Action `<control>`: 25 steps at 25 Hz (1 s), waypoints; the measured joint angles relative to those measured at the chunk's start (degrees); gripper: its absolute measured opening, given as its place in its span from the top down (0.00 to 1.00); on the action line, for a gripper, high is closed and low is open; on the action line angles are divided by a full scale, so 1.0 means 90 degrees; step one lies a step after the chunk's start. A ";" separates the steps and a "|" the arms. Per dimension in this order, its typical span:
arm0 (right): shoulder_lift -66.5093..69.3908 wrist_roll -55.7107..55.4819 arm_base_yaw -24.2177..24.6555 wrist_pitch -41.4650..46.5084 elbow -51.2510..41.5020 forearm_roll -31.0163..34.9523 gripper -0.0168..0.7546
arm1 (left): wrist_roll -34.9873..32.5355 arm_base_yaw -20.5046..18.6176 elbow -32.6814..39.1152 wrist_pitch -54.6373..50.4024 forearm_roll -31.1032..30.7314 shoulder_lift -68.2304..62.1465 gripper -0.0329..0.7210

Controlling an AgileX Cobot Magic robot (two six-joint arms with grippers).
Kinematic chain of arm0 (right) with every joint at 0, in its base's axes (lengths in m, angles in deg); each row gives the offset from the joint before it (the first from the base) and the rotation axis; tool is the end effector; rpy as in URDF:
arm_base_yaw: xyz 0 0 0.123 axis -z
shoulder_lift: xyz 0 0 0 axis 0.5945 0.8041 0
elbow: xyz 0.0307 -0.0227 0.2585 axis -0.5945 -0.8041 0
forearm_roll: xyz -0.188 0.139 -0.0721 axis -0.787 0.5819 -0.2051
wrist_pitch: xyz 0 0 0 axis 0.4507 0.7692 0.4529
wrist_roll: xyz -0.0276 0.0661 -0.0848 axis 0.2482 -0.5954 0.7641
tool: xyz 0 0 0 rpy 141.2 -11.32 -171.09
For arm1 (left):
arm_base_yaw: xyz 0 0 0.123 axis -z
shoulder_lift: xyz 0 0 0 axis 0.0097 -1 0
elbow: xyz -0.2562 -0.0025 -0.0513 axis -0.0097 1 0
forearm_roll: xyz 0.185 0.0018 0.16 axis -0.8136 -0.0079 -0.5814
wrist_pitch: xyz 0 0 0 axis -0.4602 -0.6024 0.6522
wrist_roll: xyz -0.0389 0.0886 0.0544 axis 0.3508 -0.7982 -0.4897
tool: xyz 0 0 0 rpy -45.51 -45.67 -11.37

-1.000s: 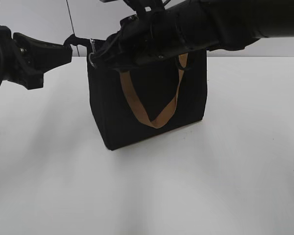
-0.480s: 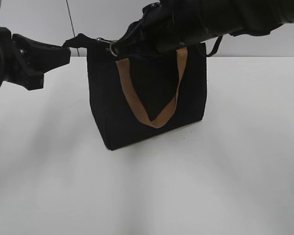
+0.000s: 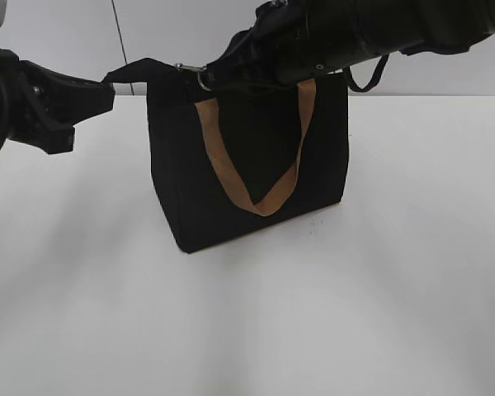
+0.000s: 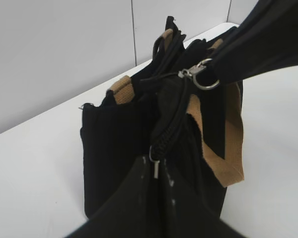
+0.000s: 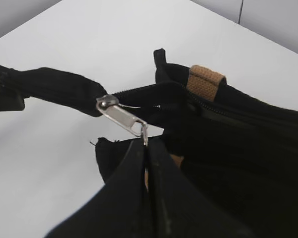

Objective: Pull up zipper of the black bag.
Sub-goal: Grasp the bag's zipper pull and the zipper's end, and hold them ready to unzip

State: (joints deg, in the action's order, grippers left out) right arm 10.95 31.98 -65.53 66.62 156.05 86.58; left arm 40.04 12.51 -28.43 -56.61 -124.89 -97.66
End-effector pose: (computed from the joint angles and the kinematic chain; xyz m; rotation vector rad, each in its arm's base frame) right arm 0.3392 0.2274 0.2355 -0.7687 2.0588 0.6016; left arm 0.2684 -0.1155 0.2318 0.7850 1.7625 -0.4976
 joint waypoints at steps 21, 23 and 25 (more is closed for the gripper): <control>-0.0011 -0.0158 0.0314 -0.0137 0.0246 -0.0376 1.00 | 0.0000 0.0021 0.0000 -0.0727 0.0017 0.0000 0.95; -0.0011 -0.0197 0.0408 -0.0125 0.0246 -0.0376 1.00 | 0.0000 0.0021 0.0000 -0.0714 0.0017 0.0000 0.95; -0.0011 -0.0209 0.0444 -0.0125 0.0246 -0.0382 1.00 | 0.0000 0.0021 0.0000 -0.0720 0.0017 0.0006 0.96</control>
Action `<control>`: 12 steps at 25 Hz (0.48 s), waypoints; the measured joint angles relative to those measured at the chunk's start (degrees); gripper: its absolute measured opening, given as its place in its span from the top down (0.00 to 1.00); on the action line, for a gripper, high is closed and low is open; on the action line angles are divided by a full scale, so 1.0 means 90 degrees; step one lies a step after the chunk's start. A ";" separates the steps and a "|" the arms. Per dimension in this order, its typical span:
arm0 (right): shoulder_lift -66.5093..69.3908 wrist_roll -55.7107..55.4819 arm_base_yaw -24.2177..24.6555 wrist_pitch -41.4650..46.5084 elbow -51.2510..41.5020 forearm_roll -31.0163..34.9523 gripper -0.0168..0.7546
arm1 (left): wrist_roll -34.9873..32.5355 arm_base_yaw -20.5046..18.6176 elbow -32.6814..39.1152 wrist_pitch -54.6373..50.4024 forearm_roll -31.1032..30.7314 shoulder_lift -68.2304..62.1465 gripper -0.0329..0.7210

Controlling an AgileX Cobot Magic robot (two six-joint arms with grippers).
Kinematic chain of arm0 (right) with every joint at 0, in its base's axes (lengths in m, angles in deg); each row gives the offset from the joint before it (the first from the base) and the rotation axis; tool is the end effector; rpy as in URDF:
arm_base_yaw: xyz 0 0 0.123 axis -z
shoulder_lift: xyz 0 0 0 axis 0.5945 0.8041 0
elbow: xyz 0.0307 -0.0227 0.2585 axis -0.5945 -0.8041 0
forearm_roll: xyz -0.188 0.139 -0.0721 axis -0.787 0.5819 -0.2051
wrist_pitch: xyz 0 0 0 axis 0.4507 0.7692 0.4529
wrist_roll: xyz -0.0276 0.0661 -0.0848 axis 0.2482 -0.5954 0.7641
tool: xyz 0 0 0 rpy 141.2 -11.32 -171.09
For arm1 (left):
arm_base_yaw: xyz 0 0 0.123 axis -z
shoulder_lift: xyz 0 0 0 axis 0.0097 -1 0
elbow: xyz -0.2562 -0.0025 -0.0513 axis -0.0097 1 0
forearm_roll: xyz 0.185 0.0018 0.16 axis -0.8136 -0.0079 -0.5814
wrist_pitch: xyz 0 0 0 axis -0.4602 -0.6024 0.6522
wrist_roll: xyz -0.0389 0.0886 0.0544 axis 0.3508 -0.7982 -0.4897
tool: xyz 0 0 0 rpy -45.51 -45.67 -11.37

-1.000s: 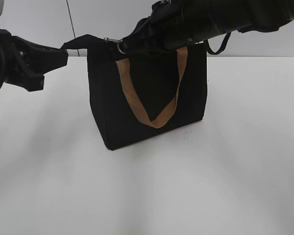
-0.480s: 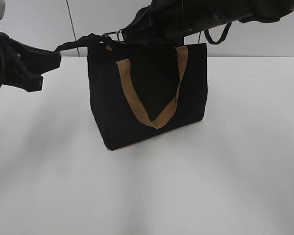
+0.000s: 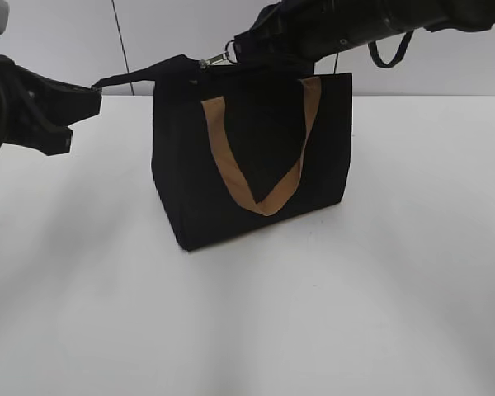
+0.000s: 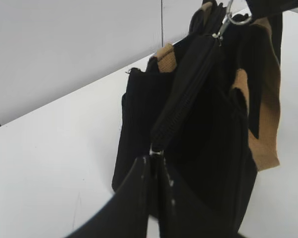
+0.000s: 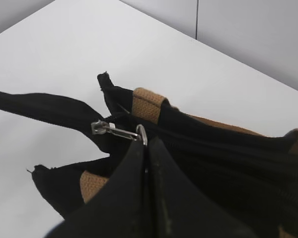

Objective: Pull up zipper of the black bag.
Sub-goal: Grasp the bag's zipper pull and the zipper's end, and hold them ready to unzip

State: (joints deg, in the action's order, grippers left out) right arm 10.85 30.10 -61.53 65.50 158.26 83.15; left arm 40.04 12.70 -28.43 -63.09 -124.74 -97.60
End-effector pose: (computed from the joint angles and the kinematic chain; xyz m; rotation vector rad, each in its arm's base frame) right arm 0.3602 0.2027 0.2476 -0.6989 2.0364 0.5187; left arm 0.2734 -0.1070 0.2259 0.7454 1.8321 -0.3951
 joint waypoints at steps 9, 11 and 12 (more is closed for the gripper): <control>0.0084 -0.0107 0.0007 0.0011 0.0000 0.0001 1.00 | 0.0000 0.0000 0.0000 -0.0075 -0.0005 0.0252 0.96; 0.0098 -0.0122 0.0007 0.0011 0.0000 0.0001 1.00 | 0.0000 0.0000 0.0000 -0.0082 -0.0005 0.0344 0.96; 0.0104 -0.0122 0.0007 0.0013 0.0000 0.0001 1.00 | 0.0046 0.0000 0.0000 -0.0082 -0.0020 0.0381 0.96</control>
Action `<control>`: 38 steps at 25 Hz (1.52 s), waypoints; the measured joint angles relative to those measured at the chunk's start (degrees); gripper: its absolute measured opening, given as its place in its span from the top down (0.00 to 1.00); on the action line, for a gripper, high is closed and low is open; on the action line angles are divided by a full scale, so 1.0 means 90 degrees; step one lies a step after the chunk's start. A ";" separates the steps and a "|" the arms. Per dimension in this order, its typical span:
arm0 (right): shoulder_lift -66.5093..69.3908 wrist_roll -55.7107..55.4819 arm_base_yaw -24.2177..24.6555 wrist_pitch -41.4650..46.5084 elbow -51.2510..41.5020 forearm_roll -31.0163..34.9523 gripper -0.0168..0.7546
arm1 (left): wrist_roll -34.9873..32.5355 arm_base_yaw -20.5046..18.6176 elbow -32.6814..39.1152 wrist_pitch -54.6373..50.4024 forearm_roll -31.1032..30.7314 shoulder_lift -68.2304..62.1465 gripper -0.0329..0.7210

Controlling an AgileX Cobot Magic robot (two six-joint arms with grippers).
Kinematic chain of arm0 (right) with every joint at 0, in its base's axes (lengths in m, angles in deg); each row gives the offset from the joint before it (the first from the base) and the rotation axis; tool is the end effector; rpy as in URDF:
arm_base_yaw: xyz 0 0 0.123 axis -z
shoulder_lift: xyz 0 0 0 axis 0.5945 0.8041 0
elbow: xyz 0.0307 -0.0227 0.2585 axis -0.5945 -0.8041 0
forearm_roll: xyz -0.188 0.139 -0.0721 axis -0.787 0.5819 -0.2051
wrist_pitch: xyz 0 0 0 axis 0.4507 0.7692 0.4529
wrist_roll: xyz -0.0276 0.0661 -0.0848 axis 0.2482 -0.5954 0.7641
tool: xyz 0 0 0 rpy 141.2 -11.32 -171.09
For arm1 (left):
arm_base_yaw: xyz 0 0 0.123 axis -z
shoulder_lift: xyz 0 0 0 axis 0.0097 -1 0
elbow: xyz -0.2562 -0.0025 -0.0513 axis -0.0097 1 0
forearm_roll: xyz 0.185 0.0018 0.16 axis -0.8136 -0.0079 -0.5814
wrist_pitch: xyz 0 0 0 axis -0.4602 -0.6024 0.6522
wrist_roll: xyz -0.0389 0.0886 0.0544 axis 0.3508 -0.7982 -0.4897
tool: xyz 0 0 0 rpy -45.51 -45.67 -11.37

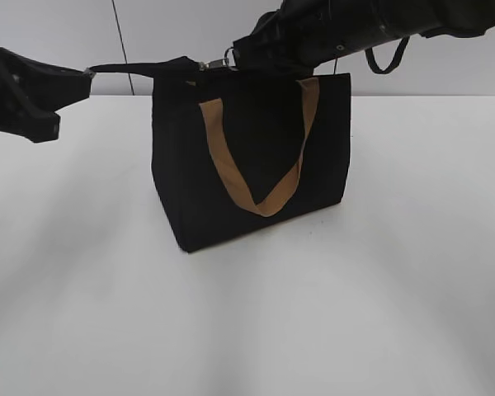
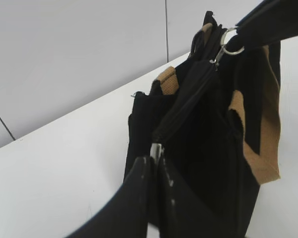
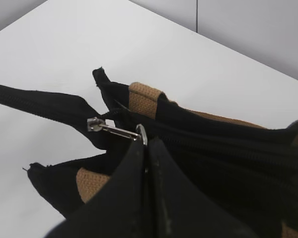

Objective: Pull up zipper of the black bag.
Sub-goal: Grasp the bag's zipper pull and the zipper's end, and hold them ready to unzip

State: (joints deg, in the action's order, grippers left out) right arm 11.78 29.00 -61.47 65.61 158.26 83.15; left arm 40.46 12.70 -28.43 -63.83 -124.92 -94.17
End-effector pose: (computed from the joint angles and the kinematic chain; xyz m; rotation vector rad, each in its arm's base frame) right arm 0.3620 0.2032 0.2408 -0.6822 2.0623 0.5303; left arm 0.2674 -0.1045 0.2422 0.7330 1.7841 -0.3723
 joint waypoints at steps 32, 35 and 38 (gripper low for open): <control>0.0189 -0.0192 -0.0257 0.0053 0.0261 -0.0155 1.00 | 0.0424 -0.0006 0.0006 0.0166 -0.0241 0.1063 0.97; 0.0189 -0.0206 -0.0245 0.0053 0.0261 -0.0162 1.00 | 0.0506 -0.0006 0.0006 0.0166 -0.0244 0.0925 0.97; 0.0189 -0.0239 -0.0245 0.0053 0.0261 -0.0162 1.00 | 0.0545 -0.0006 0.0006 0.0166 -0.0276 0.0515 0.97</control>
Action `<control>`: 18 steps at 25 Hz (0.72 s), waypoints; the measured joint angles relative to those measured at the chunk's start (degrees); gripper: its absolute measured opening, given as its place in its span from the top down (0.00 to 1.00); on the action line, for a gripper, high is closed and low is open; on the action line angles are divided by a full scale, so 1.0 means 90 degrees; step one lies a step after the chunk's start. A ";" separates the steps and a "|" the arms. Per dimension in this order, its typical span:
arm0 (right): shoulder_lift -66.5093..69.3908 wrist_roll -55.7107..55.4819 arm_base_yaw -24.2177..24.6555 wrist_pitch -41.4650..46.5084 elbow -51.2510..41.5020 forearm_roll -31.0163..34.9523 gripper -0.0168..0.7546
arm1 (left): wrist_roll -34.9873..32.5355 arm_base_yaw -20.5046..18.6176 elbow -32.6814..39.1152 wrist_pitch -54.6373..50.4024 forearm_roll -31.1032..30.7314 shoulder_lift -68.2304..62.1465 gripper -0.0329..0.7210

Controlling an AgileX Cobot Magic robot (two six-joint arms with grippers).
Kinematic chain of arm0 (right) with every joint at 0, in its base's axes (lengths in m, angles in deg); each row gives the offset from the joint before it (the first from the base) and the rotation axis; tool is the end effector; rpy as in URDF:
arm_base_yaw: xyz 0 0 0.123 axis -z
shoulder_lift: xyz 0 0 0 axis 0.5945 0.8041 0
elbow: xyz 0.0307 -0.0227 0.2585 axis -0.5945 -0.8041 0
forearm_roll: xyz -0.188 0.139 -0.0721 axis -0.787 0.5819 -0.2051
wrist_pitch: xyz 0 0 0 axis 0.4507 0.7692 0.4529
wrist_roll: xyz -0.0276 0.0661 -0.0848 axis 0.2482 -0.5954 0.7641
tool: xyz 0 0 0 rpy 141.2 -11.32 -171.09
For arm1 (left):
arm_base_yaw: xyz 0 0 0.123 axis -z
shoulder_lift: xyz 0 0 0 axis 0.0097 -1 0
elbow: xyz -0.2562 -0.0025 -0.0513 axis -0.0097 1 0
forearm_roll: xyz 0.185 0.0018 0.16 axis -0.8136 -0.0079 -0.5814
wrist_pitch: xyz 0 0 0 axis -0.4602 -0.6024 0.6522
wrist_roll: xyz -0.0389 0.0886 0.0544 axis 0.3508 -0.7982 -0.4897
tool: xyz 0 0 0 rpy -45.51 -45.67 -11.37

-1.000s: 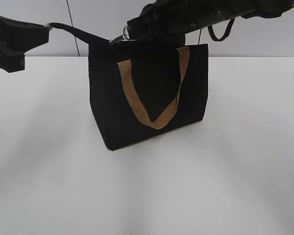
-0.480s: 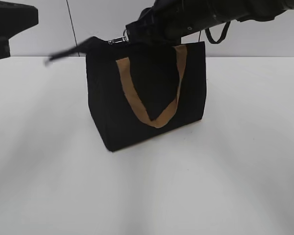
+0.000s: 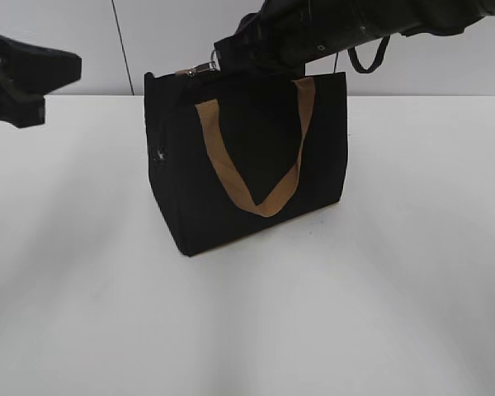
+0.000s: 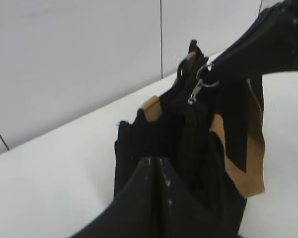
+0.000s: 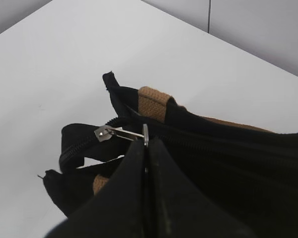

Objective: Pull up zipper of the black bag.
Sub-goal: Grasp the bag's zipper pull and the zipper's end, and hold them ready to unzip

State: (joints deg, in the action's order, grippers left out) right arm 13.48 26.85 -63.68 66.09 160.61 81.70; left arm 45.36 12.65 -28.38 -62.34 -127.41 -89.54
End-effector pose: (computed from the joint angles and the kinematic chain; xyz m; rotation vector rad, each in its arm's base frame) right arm 0.3608 0.2208 0.2406 -0.7141 2.0583 0.5595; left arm 0.2547 -0.1047 0.2638 0.7107 1.7245 -0.4134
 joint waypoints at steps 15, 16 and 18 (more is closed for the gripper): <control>0.0000 -0.0055 0.0000 0.0116 0.0000 -0.0005 1.00 | -0.0342 0.0000 0.0000 0.1064 -0.0070 -0.1985 0.57; 0.0000 -0.0055 0.0000 0.0116 0.0000 -0.0005 1.00 | -0.0414 0.0000 -0.0007 0.1106 -0.0057 -0.2084 0.57; 0.0000 -0.0055 0.0000 0.0116 0.0000 -0.0005 1.00 | -0.0520 0.0000 -0.0049 0.1165 -0.0044 -0.2276 0.57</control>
State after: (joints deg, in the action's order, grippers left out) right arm 13.48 26.35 -63.68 67.14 160.61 81.66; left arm 40.68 12.65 -28.82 -51.85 -127.80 -110.02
